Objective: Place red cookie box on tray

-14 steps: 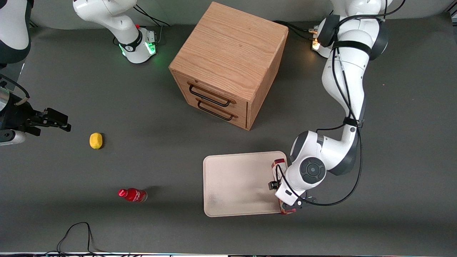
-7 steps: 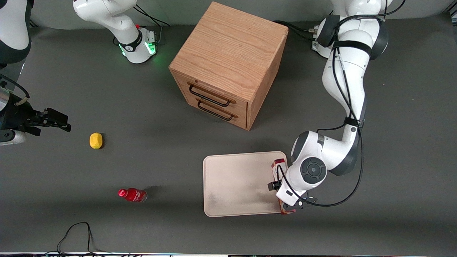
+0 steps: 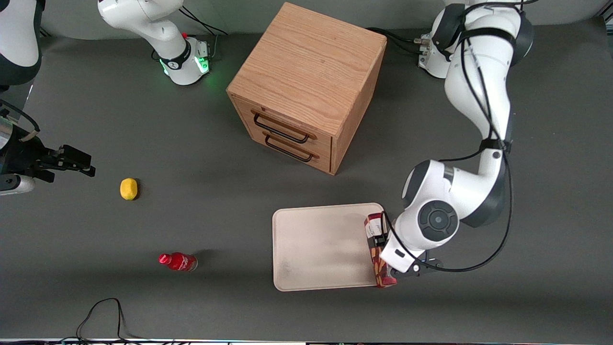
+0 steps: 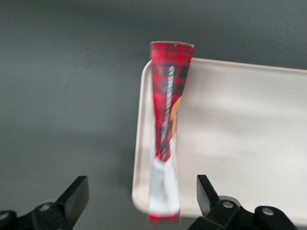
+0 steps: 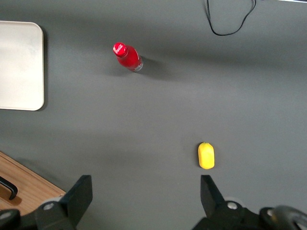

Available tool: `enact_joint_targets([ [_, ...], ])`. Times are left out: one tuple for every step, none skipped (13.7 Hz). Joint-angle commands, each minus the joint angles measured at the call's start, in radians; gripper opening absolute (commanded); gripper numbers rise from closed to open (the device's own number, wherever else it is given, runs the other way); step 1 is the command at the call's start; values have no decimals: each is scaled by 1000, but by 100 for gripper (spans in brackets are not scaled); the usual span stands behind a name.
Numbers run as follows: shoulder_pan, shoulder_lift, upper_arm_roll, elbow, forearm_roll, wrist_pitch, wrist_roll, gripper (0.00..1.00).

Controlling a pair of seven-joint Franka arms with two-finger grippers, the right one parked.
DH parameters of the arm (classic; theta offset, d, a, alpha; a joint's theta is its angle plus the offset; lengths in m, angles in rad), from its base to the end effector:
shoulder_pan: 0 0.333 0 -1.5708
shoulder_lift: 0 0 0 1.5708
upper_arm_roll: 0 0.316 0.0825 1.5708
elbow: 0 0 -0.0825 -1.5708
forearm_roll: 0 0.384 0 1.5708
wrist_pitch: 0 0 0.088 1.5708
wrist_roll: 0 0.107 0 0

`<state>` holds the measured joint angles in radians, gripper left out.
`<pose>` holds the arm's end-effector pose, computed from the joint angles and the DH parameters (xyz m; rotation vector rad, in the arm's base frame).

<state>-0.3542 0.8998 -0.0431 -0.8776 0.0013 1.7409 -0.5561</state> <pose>0.7203 -0.2875 0.3570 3.1162 0.2722 -0.0732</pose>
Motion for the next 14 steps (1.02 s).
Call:
enact_joint_targets([
  [9,-111,5,-29,13,-122,11,100],
  [24,-140,5,-30,11,-162,51,100],
  [41,-175,5,-46,5,-194,79,100],
  [58,-226,5,-97,5,-201,99,100],
  [87,-293,3,-178,3,-181,149,100],
  [119,-353,3,-248,2,-167,206,100],
  [147,-421,3,-320,2,-163,258,100],
  [164,-477,3,-374,2,-167,292,100],
  [173,-531,5,-424,3,-179,306,100],
  [185,-579,5,-478,9,-181,321,100],
  [220,-629,2,-529,14,-181,359,100],
  [254,-665,0,-562,14,-184,401,100],
  [289,-699,-1,-593,14,-193,438,100],
  [322,-725,-1,-606,14,-217,465,100],
])
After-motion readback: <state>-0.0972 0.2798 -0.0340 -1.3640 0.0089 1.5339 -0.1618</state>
